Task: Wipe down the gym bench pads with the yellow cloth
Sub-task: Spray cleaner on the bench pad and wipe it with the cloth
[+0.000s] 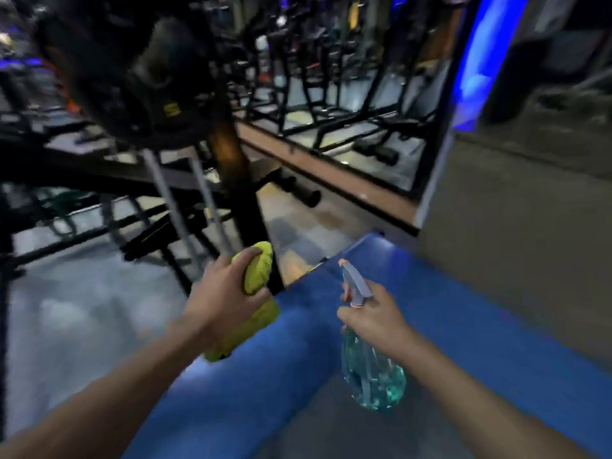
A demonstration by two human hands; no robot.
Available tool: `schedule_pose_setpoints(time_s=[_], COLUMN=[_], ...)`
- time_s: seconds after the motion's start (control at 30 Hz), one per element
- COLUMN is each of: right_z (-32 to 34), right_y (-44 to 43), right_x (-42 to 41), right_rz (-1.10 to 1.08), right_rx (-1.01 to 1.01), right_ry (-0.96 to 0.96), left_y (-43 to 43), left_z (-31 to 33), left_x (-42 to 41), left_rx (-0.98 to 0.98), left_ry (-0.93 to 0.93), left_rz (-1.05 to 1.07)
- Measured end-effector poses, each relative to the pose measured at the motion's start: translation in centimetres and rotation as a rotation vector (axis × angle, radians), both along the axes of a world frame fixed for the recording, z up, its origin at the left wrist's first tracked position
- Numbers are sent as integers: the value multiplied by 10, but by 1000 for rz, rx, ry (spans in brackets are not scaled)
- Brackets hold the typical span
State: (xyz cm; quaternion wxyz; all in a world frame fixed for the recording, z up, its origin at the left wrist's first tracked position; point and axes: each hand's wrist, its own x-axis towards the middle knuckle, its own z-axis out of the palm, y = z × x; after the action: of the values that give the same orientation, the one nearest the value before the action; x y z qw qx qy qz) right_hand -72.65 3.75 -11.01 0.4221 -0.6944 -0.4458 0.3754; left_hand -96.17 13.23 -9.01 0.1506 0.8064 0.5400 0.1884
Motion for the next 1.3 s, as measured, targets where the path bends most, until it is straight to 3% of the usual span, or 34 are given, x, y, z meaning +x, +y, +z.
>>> schedule_pose_setpoints(time_s=[0.17, 0.3, 0.6, 0.8, 1.03, 1.3], right_z=[65, 110, 193, 223, 222, 185], right_y=[-52, -111, -241, -293, -307, -310], right_x=[213, 361, 560, 638, 711, 816], right_rz=[-317, -554, -1017, -1249, -1379, -1247], right_rx=[61, 87, 218, 297, 378, 387], right_ry=[-20, -147, -296, -404, -453, -390], left_y=[14, -13, -100, -152, -191, -207], left_z=[80, 131, 193, 202, 185, 136], left_x=[250, 430, 723, 854, 955, 1037], left_rx=[40, 35, 91, 137, 140, 223], left_ry=[16, -88, -66, -4, 154, 392], left_rz=[-353, -604, -1020, -1254, -1351, -1276])
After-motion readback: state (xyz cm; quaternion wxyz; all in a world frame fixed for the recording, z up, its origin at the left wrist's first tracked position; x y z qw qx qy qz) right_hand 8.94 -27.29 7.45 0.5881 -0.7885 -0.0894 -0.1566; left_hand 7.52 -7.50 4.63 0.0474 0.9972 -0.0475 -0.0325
